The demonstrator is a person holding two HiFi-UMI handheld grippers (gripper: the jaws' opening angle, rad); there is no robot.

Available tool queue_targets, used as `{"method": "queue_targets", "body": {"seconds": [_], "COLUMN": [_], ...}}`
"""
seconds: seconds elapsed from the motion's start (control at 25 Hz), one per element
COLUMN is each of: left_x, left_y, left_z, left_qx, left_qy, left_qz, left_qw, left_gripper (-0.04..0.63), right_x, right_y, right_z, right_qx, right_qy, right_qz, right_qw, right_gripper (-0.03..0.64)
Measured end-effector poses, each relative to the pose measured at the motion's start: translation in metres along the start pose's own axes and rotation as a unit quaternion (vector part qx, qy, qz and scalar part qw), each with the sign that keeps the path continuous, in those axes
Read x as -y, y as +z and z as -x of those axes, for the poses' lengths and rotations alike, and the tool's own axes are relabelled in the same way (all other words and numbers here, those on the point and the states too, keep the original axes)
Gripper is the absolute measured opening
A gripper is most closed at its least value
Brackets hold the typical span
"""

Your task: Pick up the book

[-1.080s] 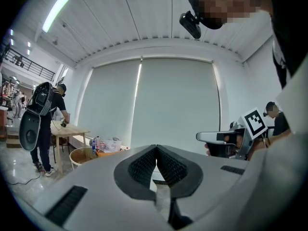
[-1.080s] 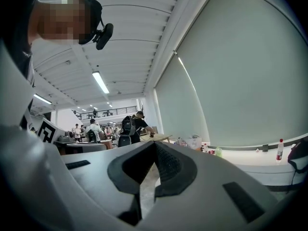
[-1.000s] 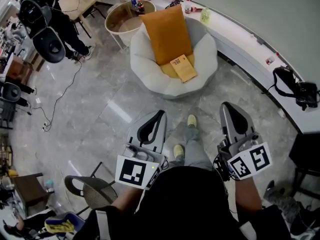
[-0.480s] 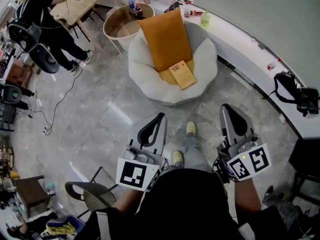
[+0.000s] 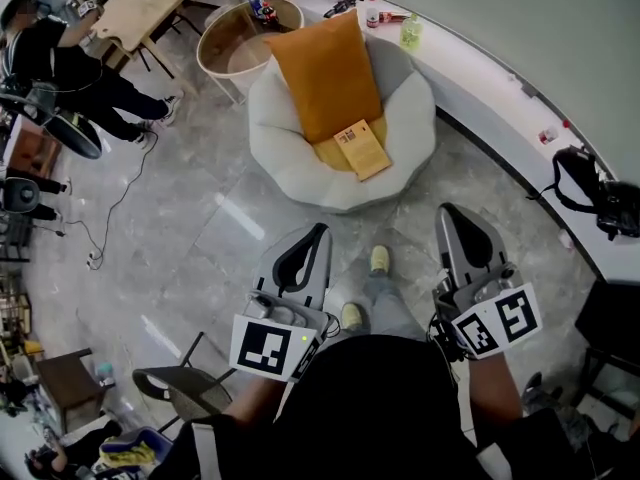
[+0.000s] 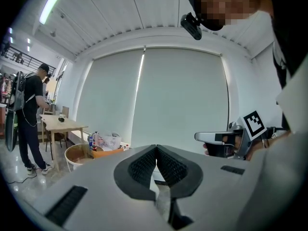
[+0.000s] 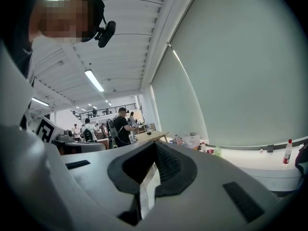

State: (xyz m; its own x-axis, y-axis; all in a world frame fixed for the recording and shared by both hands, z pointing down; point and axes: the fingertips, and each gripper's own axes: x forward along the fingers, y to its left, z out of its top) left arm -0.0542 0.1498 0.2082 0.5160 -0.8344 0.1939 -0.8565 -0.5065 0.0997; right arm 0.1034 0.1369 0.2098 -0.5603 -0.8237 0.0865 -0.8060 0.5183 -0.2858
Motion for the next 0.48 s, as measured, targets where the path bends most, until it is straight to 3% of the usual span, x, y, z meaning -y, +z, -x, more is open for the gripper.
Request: {"method": "queue_targets", "body": {"seconds": [0.28, 0.48], "left_x": [-0.009, -0.001], "left_y": [0.008, 0.025], "left_z": [-0.045, -0.071], "left_qx": [-0.021, 0.007], "left_qy": [0.006, -0.012], "left_qz": [-0.013, -0.024], "left_qw": [0.9997, 0.9996], "left_gripper": [0.012, 0.012], "right_x": [0.037, 0.059], "right_y": [0.013, 0.022], "right_z": [-0.037, -0.047], "right_qx": [0.005, 0.009], "right_qy": [0.011, 0.014], "right_qz": [-0.009, -0.012], "right_qw": [1.0, 1.0], "right_gripper": [0.014, 0.014]}}
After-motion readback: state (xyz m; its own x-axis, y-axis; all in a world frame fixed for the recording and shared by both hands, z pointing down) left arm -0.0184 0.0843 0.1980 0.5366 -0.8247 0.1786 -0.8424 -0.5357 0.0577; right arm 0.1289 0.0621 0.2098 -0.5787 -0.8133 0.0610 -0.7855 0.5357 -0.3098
